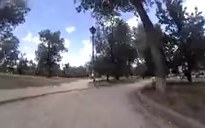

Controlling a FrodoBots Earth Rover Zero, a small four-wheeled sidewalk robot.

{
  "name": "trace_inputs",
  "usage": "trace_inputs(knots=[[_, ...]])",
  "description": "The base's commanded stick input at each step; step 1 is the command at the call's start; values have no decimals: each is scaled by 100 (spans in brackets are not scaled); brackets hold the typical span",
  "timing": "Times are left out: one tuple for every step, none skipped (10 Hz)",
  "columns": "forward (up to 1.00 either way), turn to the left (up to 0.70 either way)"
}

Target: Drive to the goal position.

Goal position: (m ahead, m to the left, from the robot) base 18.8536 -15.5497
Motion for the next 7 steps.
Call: trace_inputs(knots=[[100,0],[100,0],[100,0],[100,0],[100,0],[100,0],[100,0]])
